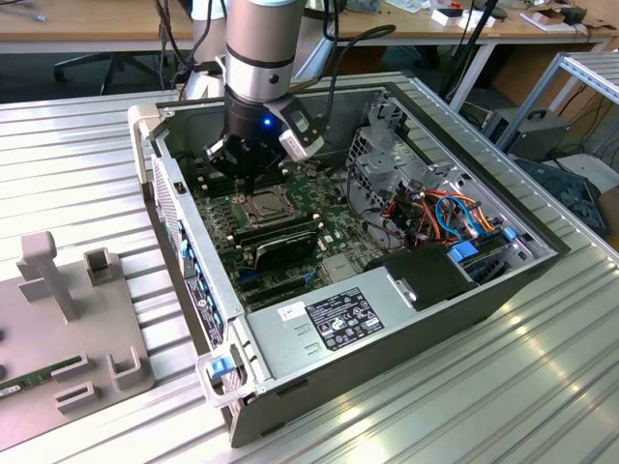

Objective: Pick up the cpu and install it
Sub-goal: 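Install the first cpu locking lever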

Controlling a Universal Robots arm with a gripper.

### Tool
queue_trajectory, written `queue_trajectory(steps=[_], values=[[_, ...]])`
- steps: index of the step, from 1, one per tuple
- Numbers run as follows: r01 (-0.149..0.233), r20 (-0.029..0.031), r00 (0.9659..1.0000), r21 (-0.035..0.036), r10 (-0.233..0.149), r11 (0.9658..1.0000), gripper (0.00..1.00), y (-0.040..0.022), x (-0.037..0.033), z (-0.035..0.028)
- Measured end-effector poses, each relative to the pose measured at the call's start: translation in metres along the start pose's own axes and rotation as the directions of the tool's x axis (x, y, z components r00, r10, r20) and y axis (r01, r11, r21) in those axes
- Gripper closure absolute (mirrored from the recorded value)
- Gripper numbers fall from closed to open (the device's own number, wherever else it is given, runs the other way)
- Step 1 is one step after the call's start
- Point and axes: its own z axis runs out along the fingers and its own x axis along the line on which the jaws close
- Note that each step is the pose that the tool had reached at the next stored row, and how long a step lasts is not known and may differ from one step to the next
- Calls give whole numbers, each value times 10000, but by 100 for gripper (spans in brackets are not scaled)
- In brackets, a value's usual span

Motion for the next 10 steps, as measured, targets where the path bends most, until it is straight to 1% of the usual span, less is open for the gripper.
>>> queue_trajectory(steps=[1, 2, 3, 5, 7, 10], values=[[5, 2, 10000, -1, -5, 10000, 89, 0, 29, 1], [9, 4, 10000, -2, -9, 10000, 89, 1, 75, 4], [9, 9, 10000, -8, -9, 10000, 89, 1, 92, 4], [8, 32, 10000, -140, -7, 9999, 89, 1, 102, 3], [4, 69, 10000, -364, -2, 9993, 89, 1, 117, 3], [0, 110, 9999, -593, 6, 9982, 89, 1, 136, 3]])
